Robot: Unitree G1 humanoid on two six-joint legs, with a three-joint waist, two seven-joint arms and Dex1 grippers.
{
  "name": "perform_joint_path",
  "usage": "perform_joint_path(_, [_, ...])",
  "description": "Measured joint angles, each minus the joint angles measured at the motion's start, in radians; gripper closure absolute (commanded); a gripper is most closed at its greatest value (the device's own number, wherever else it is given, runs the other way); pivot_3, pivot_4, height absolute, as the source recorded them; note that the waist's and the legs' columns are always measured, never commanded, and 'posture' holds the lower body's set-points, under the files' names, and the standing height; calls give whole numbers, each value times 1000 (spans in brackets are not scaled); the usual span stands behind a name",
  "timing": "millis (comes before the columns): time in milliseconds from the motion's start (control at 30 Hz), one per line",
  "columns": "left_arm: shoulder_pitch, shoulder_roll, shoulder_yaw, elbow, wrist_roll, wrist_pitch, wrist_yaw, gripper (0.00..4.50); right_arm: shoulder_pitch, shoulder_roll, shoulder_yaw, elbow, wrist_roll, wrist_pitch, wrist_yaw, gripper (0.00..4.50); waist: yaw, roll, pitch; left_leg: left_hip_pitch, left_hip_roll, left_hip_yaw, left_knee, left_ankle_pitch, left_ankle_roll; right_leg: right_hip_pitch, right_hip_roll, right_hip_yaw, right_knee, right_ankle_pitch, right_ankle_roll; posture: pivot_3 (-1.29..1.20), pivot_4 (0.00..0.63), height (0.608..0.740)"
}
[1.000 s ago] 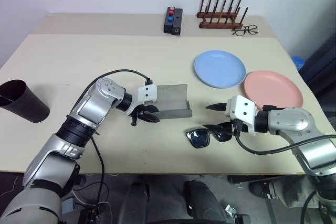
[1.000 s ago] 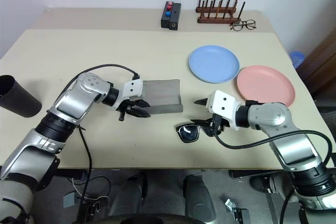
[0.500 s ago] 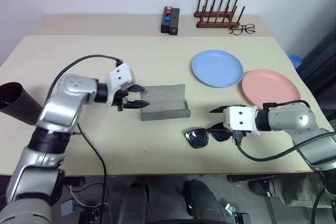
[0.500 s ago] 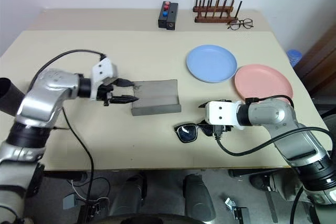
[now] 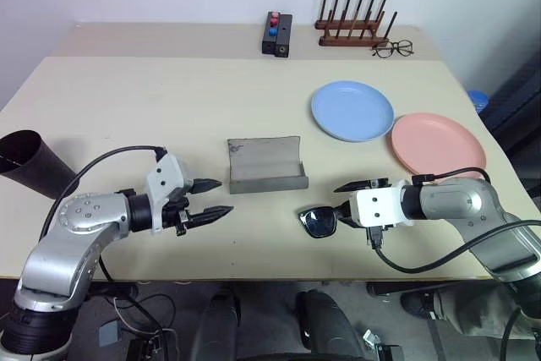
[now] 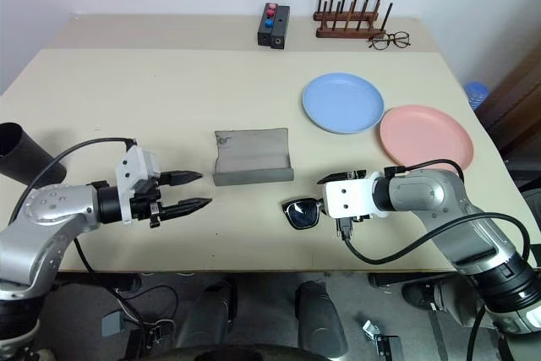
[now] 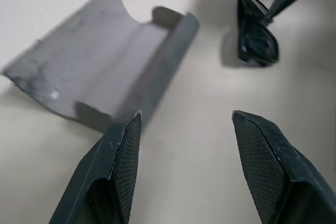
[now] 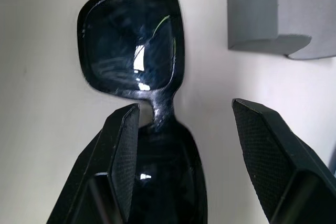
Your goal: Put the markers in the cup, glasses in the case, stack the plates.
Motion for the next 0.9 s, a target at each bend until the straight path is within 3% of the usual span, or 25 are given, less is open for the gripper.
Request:
perform_joint_path(133, [16,-19,-4,-17,-17,6,49,1720,1,0,0,1,-19,-8,1,1645,5,0,0,0,0,0,1,0,0,1,0,0,0,0,0,0,150,738])
perform_joint_path(233, [13,-25,-21,-18,-36,12,76,1688,1,0,0,2,-28,-10,1,2513,4,0,0,0,0,0,1,0,0,1,0,0,0,0,0,0,150,738])
perform_joint_path(333, [12,-28,-34,-18,-45,18,97,1688,10,1,2,3,-42,-17,-2,3976,2,0,0,0,0,0,1,0,0,0,0,0,0,0,0,0,150,738])
perform_joint_path(733, [-9,-28,-39,-25,-79,25,149,1688,17,11,8,8,-81,-48,-7,3976,1,0,0,0,0,0,1,0,0,1,0,0,0,0,0,0,150,738])
perform_joint_path(800, [-9,-28,-39,-25,-80,25,157,1688,17,12,8,9,-83,-49,-5,4466,1,0,0,0,0,0,1,0,0,1,0,0,0,0,0,0,150,738])
perform_joint_path(900, [-9,-28,-39,-25,-81,25,165,1688,16,15,8,11,-87,-57,-5,4485,1,0,-1,1,0,0,1,0,0,1,0,0,0,0,0,0,150,738])
